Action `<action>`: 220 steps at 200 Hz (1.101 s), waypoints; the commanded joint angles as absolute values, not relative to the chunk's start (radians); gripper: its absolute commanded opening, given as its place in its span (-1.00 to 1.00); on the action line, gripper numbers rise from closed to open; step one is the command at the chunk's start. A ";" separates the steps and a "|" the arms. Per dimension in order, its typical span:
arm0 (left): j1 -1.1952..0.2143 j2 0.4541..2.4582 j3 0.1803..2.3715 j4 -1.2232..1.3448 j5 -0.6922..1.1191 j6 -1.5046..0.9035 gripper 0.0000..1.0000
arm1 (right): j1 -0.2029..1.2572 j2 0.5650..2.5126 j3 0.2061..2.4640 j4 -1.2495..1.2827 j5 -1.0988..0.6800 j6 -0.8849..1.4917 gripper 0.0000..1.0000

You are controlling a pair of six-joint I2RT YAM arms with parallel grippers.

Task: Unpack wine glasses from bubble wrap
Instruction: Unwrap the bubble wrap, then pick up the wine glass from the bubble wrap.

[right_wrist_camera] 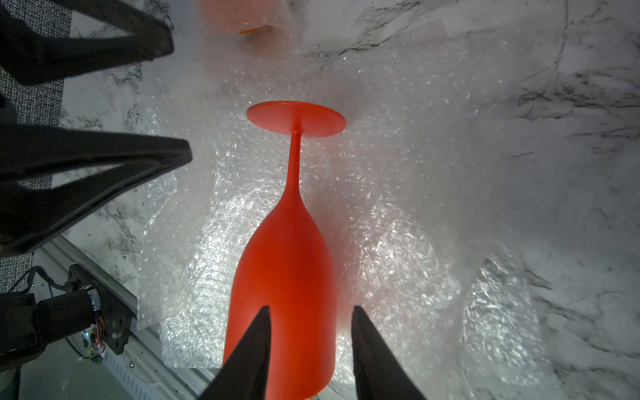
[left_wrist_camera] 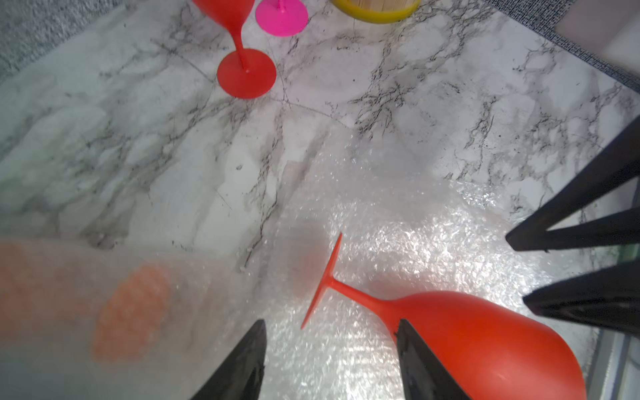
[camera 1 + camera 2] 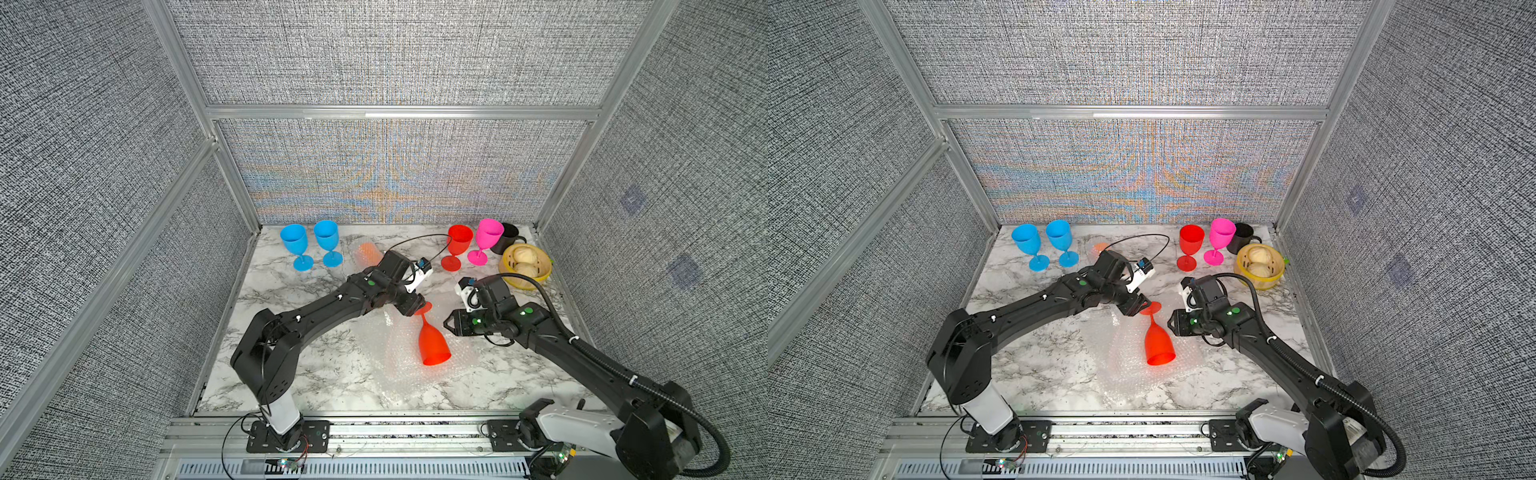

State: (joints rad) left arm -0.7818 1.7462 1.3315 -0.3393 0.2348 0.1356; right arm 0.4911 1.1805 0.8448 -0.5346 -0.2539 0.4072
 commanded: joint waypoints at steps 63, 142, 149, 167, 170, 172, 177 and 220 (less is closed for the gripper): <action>-0.766 1.947 1.516 -0.542 0.286 0.246 0.16 | 0.471 1.129 0.829 -0.503 -0.297 0.416 -0.18; -0.763 1.982 1.489 -0.517 0.366 0.215 -0.43 | 0.468 1.115 0.813 -0.497 -0.290 0.423 -0.20; -0.762 1.983 1.489 -0.517 0.373 0.215 -0.53 | 0.467 1.112 0.814 -0.499 -0.287 0.423 -0.20; -0.757 1.981 1.491 -0.518 0.381 0.215 -0.75 | 0.465 1.100 0.819 -0.509 -0.281 0.423 -0.21; -0.756 1.981 1.491 -0.518 0.382 0.215 -0.79 | 0.465 1.098 0.820 -0.510 -0.281 0.423 -0.21; -0.755 1.979 1.490 -0.517 0.384 0.214 -0.81 | 0.464 1.096 0.821 -0.511 -0.279 0.423 -0.21; -0.754 1.978 1.490 -0.518 0.386 0.212 -0.86 | 0.464 1.092 0.824 -0.516 -0.277 0.423 -0.21; -0.737 1.958 1.481 -0.497 0.422 0.188 -1.00 | 0.459 1.067 0.839 -0.544 -0.254 0.422 -0.22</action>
